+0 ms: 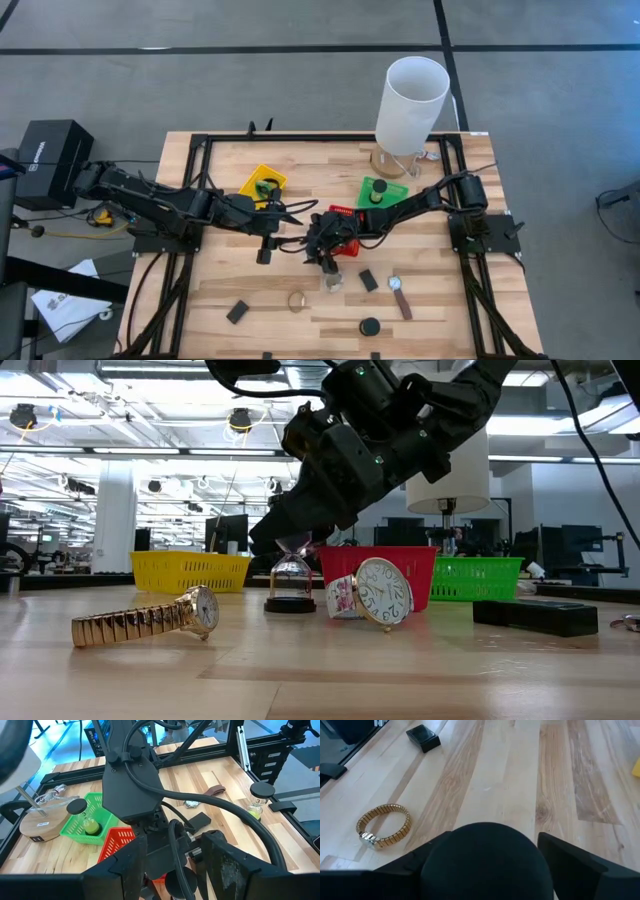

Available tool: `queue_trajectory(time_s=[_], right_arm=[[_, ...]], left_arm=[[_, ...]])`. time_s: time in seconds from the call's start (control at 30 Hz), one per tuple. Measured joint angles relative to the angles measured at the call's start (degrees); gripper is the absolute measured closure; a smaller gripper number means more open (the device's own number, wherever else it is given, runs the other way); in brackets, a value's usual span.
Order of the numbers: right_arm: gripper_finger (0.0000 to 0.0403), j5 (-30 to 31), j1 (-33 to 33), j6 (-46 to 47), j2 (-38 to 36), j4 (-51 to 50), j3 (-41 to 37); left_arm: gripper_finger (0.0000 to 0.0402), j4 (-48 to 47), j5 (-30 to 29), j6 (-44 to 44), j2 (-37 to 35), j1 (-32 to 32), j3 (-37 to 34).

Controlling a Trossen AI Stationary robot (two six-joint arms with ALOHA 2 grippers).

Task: Pick & Place Office items
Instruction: Put the top left black hourglass into the green bin

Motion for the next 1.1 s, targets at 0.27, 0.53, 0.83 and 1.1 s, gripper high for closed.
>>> queue_trajectory(time_s=[0.27, 0.53, 0.83, 1.1], right_arm=[[0.0174, 0.00, 0.08, 1.09, -0.15, -0.32, 0.00], [0.0222, -0.09, 0.12, 2.55, -0.26, -0.75, 0.00], [0.0192, -0.17, 0.11, 2.40, -0.35, -1.51, -0.02], [0.0224, -0.22, 0.11, 2.38, -0.35, -1.45, -0.02]], left_arm=[[0.0220, 0.00, 0.00, 0.02, 0.00, -0.01, 0.00], [0.0220, 0.00, 0.00, 0.00, 0.00, -0.01, 0.00], [0.0220, 0.00, 0.00, 0.00, 0.00, 0.00, 0.00], [0.0220, 0.00, -0.01, 0.01, 0.00, 0.01, 0.00]])
